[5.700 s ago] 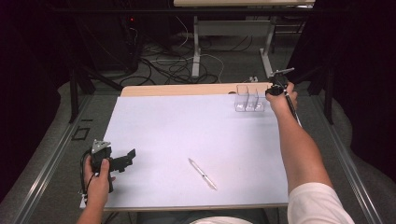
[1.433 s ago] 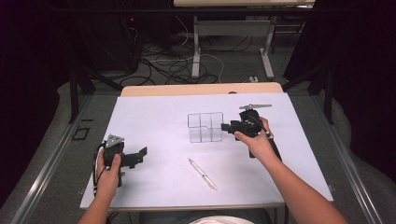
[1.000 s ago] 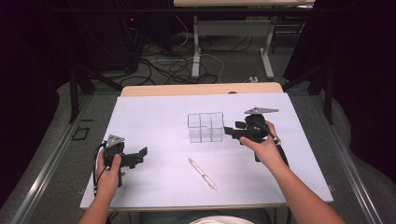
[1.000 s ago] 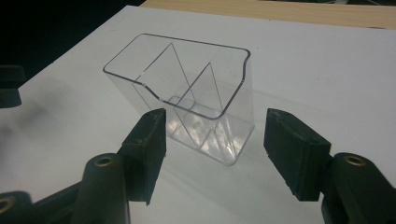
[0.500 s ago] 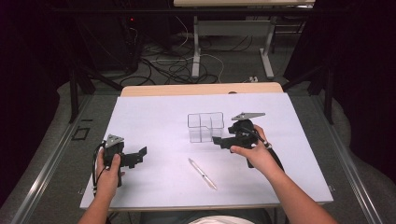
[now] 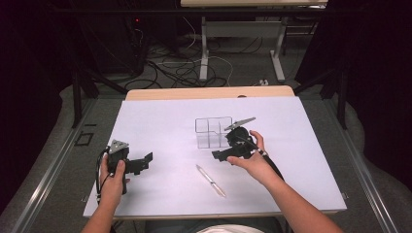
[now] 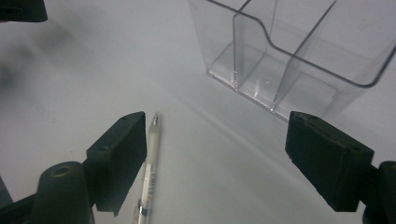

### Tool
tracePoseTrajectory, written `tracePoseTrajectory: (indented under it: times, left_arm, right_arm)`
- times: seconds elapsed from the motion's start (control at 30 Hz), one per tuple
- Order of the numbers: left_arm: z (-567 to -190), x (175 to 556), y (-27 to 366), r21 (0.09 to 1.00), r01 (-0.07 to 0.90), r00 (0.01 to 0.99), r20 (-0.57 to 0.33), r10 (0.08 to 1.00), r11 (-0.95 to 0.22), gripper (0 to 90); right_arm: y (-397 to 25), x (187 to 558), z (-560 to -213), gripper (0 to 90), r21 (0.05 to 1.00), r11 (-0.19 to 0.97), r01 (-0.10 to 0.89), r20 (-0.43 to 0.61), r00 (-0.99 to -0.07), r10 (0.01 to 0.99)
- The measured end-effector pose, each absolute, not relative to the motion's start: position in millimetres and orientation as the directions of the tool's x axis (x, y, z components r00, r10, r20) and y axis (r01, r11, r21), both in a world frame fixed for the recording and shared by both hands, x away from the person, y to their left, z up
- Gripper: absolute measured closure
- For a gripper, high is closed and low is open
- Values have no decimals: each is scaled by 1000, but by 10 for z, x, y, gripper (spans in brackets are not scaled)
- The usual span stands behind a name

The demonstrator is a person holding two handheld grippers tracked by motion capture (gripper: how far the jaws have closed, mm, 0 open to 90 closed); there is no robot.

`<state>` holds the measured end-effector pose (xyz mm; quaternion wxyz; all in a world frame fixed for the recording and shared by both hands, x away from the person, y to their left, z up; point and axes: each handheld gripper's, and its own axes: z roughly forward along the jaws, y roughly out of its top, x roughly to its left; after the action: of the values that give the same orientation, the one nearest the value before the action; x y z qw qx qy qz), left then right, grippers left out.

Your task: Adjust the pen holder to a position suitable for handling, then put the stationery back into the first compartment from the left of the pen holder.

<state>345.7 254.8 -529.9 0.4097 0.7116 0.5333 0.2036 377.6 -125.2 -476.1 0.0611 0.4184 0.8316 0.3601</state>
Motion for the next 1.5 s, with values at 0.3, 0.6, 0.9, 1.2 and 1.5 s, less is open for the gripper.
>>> tracePoseTrajectory:
  times: [0.3,0.6,0.9,1.2,1.5]
  left_arm:
    - [-5300,3452,2554,803,589,346,-152,926,-88,3]
    - [-5302,3450,2549,801,592,343,-147,928,-92,2]
    - [-5305,3440,2568,798,596,339,-151,929,-88,2]
    - [-5299,3432,2567,800,593,339,-149,929,-88,2]
    - [-5298,3436,2563,799,594,346,-144,927,-98,2]
  right_arm:
    - [-1086,3780,-4810,342,651,394,649,229,-663,713]
    - [-937,3763,-4833,419,558,463,689,253,-672,696]
    - [-781,3756,-4951,432,533,440,723,308,-650,695]
    - [-702,3769,-5020,558,458,510,728,291,-665,688]
    - [-655,3812,-5133,677,421,521,742,283,-654,702]
